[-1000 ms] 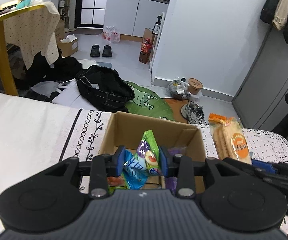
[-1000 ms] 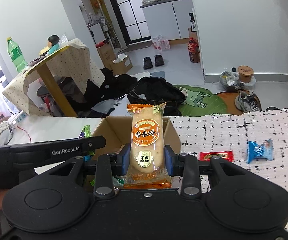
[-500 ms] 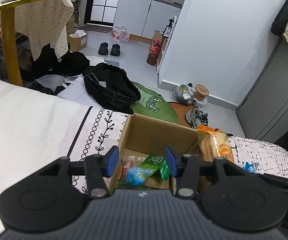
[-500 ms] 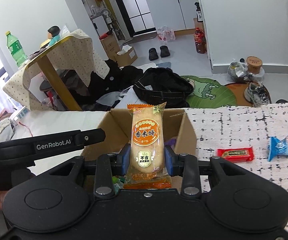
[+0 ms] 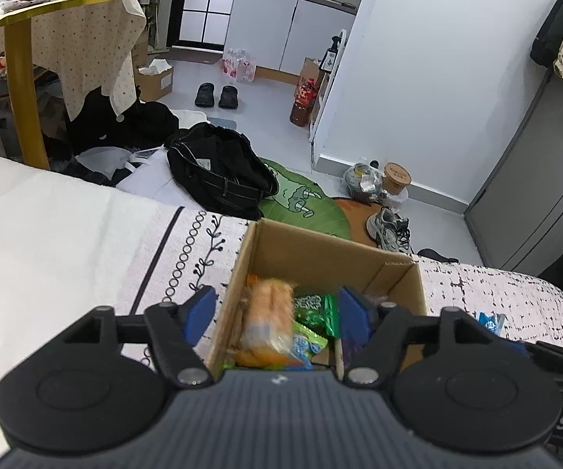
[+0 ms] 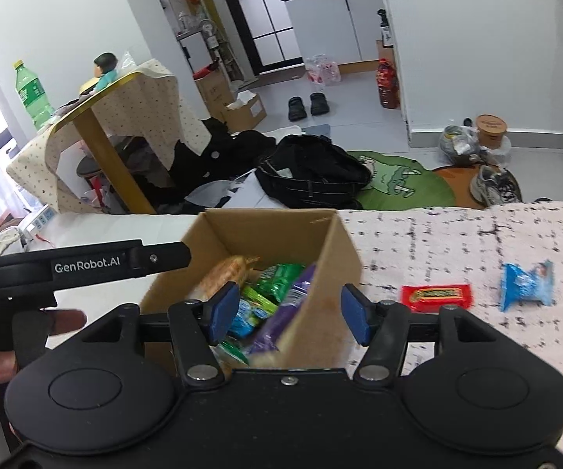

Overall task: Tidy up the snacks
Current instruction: 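Open both tools to drop the candy and cake packets into the box, then withdraw both open tools from the box toward the red bar and blue packet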

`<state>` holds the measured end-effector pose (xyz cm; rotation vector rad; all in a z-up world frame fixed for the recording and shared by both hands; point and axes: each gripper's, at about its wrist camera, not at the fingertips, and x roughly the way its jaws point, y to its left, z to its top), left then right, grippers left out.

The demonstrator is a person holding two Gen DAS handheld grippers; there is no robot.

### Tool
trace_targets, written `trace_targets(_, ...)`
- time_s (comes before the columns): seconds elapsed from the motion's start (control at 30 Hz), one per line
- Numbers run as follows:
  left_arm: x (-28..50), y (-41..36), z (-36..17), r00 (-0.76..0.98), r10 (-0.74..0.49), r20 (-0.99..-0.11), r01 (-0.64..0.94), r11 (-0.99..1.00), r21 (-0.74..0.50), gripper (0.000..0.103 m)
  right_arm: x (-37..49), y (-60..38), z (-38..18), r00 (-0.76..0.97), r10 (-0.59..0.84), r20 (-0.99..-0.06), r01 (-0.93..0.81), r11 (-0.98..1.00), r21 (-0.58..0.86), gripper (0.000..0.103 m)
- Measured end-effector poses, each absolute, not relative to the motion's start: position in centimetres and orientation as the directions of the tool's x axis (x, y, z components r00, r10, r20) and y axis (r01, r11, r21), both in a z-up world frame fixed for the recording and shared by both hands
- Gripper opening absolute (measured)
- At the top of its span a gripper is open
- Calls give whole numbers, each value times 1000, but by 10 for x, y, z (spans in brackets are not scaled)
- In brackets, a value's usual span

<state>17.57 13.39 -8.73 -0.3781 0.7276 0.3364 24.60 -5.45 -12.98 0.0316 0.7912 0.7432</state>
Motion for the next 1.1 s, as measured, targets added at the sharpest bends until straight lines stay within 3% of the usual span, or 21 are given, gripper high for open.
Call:
trace_targets(0.33,174,113,-84,708,147,-691,-388,898,-207,79,243,-96,-130,511,571,-643,-542,794,275,69)
trace_targets(0.7,171,77,-83,715,115,-690,-331,925,-189,103,240,-139,-125,557,544,-628,-498,824,272,87)
trace_targets(0.93,166,57,-85,718,84,-691,-303,932,-201,103,238,-155,-122,571,537,-621,-493,829,263,103)
trace_targets(1.1,165,48,-87,710,60,-701,-283,937,-206,103,235,-168,-122,571,530,-627,-492,832,254,103)
